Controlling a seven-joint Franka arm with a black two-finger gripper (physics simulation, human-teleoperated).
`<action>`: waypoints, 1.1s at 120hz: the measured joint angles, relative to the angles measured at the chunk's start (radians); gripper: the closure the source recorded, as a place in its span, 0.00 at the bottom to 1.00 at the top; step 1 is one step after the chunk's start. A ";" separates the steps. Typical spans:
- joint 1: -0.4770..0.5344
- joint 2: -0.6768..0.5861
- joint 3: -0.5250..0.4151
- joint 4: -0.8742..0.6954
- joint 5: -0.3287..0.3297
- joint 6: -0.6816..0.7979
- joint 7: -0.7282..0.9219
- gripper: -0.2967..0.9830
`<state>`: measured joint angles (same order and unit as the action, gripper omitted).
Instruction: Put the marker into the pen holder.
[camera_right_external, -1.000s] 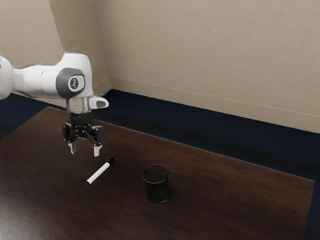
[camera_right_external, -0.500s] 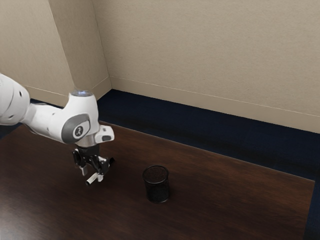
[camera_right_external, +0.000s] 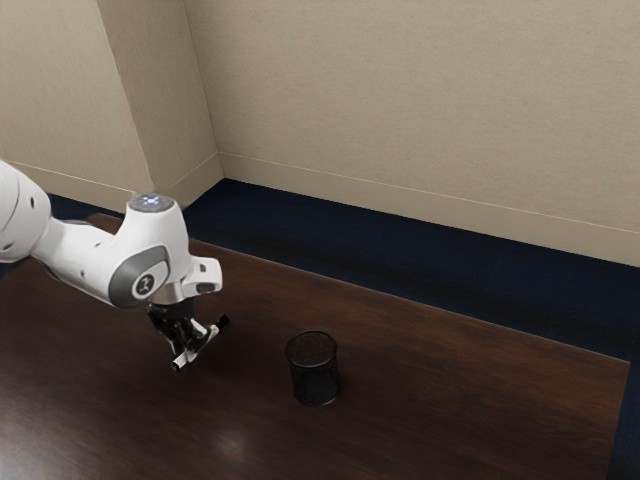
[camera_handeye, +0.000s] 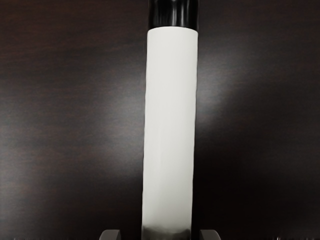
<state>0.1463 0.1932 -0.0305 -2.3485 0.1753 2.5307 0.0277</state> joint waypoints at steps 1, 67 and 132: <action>0.000 0.000 0.000 -0.002 0.000 0.002 0.001 0.67; 0.032 0.014 -0.007 -0.002 0.002 0.057 0.024 0.74; -0.048 -0.181 -0.019 0.015 -0.007 -0.061 0.002 0.82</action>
<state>0.0979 0.0122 -0.0493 -2.3334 0.1678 2.4702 0.0292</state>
